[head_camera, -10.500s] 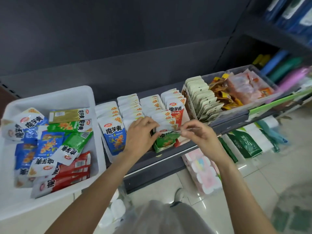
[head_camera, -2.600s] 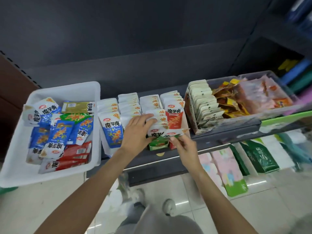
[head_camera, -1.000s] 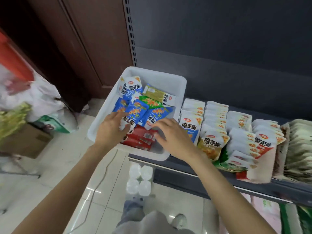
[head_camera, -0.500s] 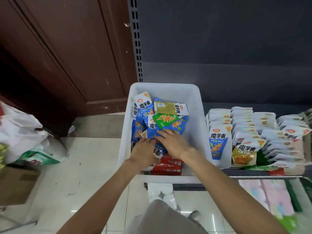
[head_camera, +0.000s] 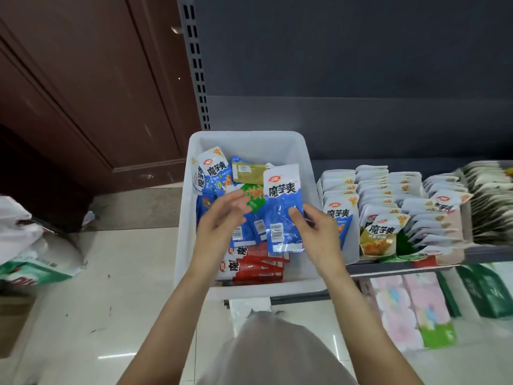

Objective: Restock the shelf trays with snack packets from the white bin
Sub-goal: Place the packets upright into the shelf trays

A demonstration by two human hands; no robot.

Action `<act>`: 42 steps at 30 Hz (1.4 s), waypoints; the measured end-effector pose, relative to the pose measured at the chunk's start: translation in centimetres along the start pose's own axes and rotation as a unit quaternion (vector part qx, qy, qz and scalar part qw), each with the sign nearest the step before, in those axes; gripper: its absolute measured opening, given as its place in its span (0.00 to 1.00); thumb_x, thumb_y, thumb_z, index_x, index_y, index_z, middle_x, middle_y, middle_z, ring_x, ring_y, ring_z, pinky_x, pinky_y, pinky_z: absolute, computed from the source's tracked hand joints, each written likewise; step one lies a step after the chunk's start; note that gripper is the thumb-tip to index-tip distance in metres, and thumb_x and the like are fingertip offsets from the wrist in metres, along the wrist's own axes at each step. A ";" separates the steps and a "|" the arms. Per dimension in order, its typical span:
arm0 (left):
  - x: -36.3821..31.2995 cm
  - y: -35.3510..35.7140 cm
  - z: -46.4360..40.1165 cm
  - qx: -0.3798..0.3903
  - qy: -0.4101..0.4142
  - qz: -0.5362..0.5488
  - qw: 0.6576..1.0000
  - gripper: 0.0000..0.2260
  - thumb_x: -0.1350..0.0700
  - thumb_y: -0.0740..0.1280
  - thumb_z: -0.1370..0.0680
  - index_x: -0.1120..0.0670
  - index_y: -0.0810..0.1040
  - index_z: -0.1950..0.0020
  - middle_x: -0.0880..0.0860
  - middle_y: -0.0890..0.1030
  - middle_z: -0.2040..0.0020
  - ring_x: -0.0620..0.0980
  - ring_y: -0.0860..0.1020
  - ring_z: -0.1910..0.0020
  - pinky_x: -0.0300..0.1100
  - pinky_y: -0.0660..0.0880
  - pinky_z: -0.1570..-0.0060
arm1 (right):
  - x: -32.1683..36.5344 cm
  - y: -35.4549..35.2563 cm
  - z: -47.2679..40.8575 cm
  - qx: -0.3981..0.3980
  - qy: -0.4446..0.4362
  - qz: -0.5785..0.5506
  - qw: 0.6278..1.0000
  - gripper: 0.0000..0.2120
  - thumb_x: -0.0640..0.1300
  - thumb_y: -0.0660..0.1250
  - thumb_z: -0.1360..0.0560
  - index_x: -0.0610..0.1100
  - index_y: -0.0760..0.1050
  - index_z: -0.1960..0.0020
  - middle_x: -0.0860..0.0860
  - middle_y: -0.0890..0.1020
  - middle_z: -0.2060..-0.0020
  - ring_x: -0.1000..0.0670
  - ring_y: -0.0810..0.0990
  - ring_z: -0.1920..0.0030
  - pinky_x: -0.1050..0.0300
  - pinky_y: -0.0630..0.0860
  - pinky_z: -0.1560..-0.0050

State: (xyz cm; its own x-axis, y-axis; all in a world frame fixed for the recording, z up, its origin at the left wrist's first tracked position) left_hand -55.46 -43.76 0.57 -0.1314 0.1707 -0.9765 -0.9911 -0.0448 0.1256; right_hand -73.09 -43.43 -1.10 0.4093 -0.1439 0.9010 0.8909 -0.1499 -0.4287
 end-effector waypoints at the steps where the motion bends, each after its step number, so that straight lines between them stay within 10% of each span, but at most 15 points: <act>1: -0.1 0.9 0.1 0.033 -0.008 -0.003 0.999 0.14 0.52 0.68 0.26 0.51 0.78 0.41 0.47 0.81 0.43 0.44 0.79 0.43 0.44 0.75 0.42 | 0.0 0.1 0.1 -0.007 -0.019 0.011 1.000 0.06 0.45 0.64 0.22 0.45 0.78 0.55 0.58 0.80 0.67 0.60 0.78 0.66 0.66 0.70 0.69; 4: 0.5 3.6 0.5 0.077 -0.046 -0.002 0.996 0.23 0.47 0.69 0.26 0.48 0.72 0.33 0.46 0.78 0.38 0.43 0.76 0.39 0.48 0.72 0.37 | 0.3 0.4 1.1 -0.011 -0.130 0.085 0.988 0.13 0.52 0.64 0.24 0.45 0.80 0.46 0.52 0.81 0.57 0.57 0.78 0.62 0.63 0.73 0.63; 9: 1.1 6.0 0.2 0.016 0.029 -0.023 0.999 0.09 0.62 0.63 0.21 0.55 0.76 0.42 0.53 0.82 0.46 0.48 0.80 0.47 0.45 0.77 0.46 | 0.0 -0.6 2.6 0.018 -0.199 0.151 0.968 0.20 0.56 0.63 0.26 0.51 0.76 0.36 0.54 0.73 0.45 0.54 0.74 0.47 0.68 0.70 0.50; 13: 1.2 8.1 0.0 0.115 0.065 -0.082 0.988 0.07 0.61 0.63 0.21 0.49 0.77 0.50 0.48 0.83 0.52 0.47 0.80 0.51 0.50 0.77 0.49 | 0.1 -5.1 2.6 -0.081 -0.167 0.086 0.979 0.14 0.42 0.70 0.27 0.50 0.74 0.43 0.56 0.73 0.51 0.60 0.76 0.58 0.74 0.68 0.59; 20: 0.7 15.9 -0.4 0.237 0.195 -0.237 0.922 0.04 0.51 0.64 0.24 0.42 0.75 0.56 0.46 0.80 0.64 0.47 0.78 0.65 0.50 0.78 0.62 | -0.6 -14.2 2.6 -0.144 -0.109 0.042 0.983 0.33 0.39 0.71 0.28 0.62 0.62 0.32 0.60 0.77 0.59 0.56 0.78 0.67 0.60 0.75 0.61; 25: 2.7 16.1 -2.3 0.174 0.259 -0.352 0.883 0.11 0.50 0.68 0.26 0.56 0.78 0.49 0.53 0.84 0.58 0.50 0.82 0.61 0.50 0.80 0.62 | -2.7 -13.5 0.4 -0.077 -0.096 0.078 0.989 0.21 0.40 0.68 0.25 0.59 0.64 0.41 0.52 0.83 0.58 0.54 0.83 0.60 0.52 0.80 0.60; 33: 4.8 13.9 -3.7 0.093 0.292 -0.418 0.855 0.06 0.59 0.71 0.27 0.51 0.80 0.51 0.47 0.83 0.59 0.45 0.81 0.61 0.46 0.80 0.63 | -5.0 -9.8 -2.5 -0.011 -0.078 0.287 0.955 0.09 0.41 0.65 0.23 0.41 0.71 0.44 0.44 0.79 0.53 0.43 0.79 0.54 0.55 0.70 0.60; 42: 4.4 13.1 -5.4 0.031 0.333 -0.462 0.821 0.08 0.56 0.68 0.25 0.51 0.80 0.46 0.49 0.82 0.51 0.48 0.79 0.52 0.45 0.78 0.57 | -4.2 -8.2 -2.7 -0.062 -0.087 0.369 0.923 0.16 0.38 0.64 0.24 0.42 0.69 0.36 0.43 0.70 0.37 0.42 0.81 0.63 0.57 0.68 0.68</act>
State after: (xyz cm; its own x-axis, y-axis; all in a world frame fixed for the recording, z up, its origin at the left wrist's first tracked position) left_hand -68.90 -48.93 -3.05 0.6985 -0.4739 -0.5363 -0.6628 -0.1457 -0.7345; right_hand -82.66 -44.20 -1.50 0.9309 -0.0933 0.3531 0.3321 -0.1858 -0.9248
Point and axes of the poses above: each hand's wrist, its own z-axis away from the middle knuckle, its own y-axis out of the palm, x = y × z, the point moved 2 cm from there along -z, towards the middle knuckle
